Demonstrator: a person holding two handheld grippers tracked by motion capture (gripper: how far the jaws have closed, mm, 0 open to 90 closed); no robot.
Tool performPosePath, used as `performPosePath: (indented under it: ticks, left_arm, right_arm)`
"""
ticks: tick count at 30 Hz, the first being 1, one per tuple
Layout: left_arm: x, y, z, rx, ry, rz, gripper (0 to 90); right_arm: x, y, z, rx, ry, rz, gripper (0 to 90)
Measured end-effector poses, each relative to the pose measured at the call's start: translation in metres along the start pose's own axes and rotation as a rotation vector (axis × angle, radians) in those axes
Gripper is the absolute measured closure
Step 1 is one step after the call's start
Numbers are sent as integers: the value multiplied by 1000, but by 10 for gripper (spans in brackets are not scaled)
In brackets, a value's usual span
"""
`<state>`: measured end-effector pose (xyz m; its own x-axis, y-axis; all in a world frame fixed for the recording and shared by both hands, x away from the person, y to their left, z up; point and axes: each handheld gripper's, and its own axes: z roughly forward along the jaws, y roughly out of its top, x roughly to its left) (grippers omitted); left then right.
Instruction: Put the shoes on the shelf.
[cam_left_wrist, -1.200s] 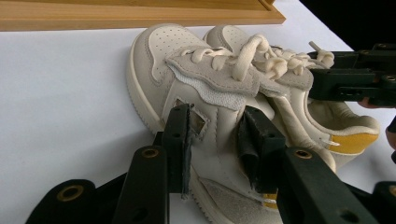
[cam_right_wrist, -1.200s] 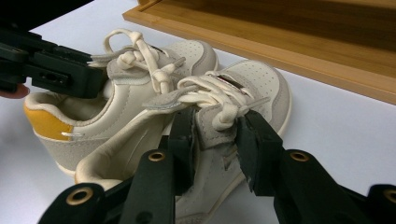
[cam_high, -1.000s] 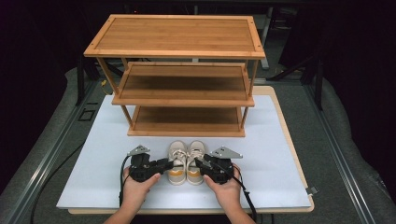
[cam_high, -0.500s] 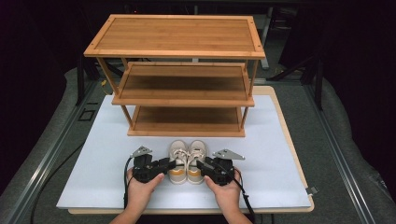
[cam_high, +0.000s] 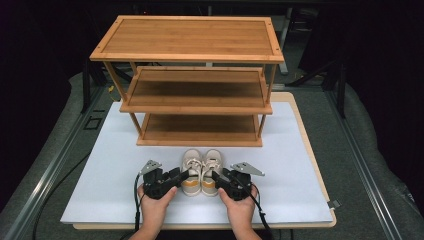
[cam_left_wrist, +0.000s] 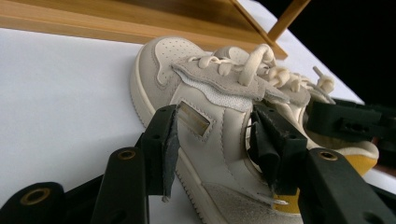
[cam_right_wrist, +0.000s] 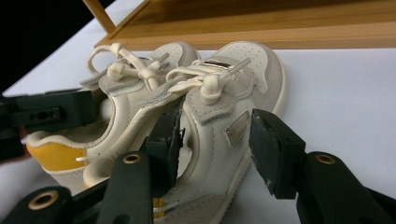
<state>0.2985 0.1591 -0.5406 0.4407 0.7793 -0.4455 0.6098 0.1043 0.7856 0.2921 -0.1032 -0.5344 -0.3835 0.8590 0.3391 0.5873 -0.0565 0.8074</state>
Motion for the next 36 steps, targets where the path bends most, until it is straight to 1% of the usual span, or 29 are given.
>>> performPosePath:
  ticks: [1, 3, 4, 5, 6, 7, 9, 10, 11, 12, 13, 15, 18, 19, 20, 23, 25, 26, 27, 28, 29, 30, 31, 32, 33, 34, 35, 36]
  left_arm:
    - [0, -1, 0, -4, -1, -5, 515]
    - [1, -2, 1, -16, 0, -23, 504]
    - [1, -4, 3, -24, -4, -44, 495]
    - [2, -4, 3, -25, -9, -55, 492]
    - [2, -5, 5, -30, -12, -79, 486]
    - [2, -5, 6, -29, -11, -83, 476]
    - [1, -6, 8, -35, -8, -95, 475]
    - [1, -6, 8, -35, -6, -88, 474]
    - [0, -6, 8, -39, -1, -87, 474]
    - [0, -6, 8, -41, 1, -88, 475]
    - [0, -6, 8, -41, 1, -88, 475]
    - [0, -7, 9, -46, 6, -88, 476]
    - [-2, -7, 10, -46, 21, -70, 486]
    - [-3, -7, 10, -47, 25, -66, 488]
    - [-3, -7, 10, -47, 25, -66, 491]
    - [-3, -7, 10, -47, 27, -64, 499]
    - [-3, -6, 10, -44, 30, -62, 510]
    - [-4, -6, 10, -43, 32, -62, 513]
    - [-3, -6, 10, -44, 31, -64, 516]
    - [-4, -6, 10, -45, 31, -64, 517]
    - [-3, -7, 10, -47, 30, -66, 519]
    - [-3, -7, 11, -50, 29, -70, 519]
    - [-3, -7, 11, -52, 28, -73, 521]
    - [-3, -7, 11, -54, 27, -73, 522]
    - [-3, -8, 11, -56, 26, -75, 524]
    - [-3, -8, 11, -59, 23, -78, 525]
    - [-2, -8, 11, -61, 21, -83, 526]
    - [-2, -8, 11, -60, 20, -84, 527]
  right_arm:
    - [-1, -1, 0, -3, 9, 15, 535]
    - [-1, -3, 1, -17, 10, 41, 535]
    - [-1, -4, 1, -17, 13, 51, 531]
    - [-1, -5, 2, -21, 5, 58, 523]
    - [-1, -6, 3, -42, 3, 66, 516]
    - [0, -7, 4, -37, -3, 79, 512]
    - [1, -8, 6, -56, -16, 100, 497]
    - [1, -9, 7, -55, -23, 109, 491]
    - [1, -10, 7, -54, -14, 126, 492]
    - [1, -11, 7, -68, -23, 141, 492]
    - [2, -11, 7, -74, -30, 146, 494]
    - [2, -13, 8, -96, -25, 155, 498]
    - [3, -12, 9, -98, -31, 158, 500]
    - [3, -12, 9, -88, -44, 157, 500]
    - [3, -12, 9, -96, -32, 157, 501]
    - [3, -12, 10, -99, -33, 154, 512]
    - [4, -13, 9, -97, -47, 150, 519]
    - [4, -12, 8, -79, -38, 147, 523]
    - [5, -13, 9, -92, -58, 151, 528]
    - [5, -14, 9, -104, -47, 153, 532]
    - [5, -14, 9, -97, -47, 153, 536]
    - [5, -14, 10, -122, -43, 157, 545]
    - [5, -14, 8, -94, -45, 155, 550]
    - [5, -14, 8, -96, -48, 159, 552]
    - [4, -14, 10, -113, -45, 164, 555]
    - [4, -14, 9, -113, -45, 167, 556]
    - [4, -14, 8, -94, -49, 171, 558]
    - [3, -14, 9, -107, -41, 176, 559]
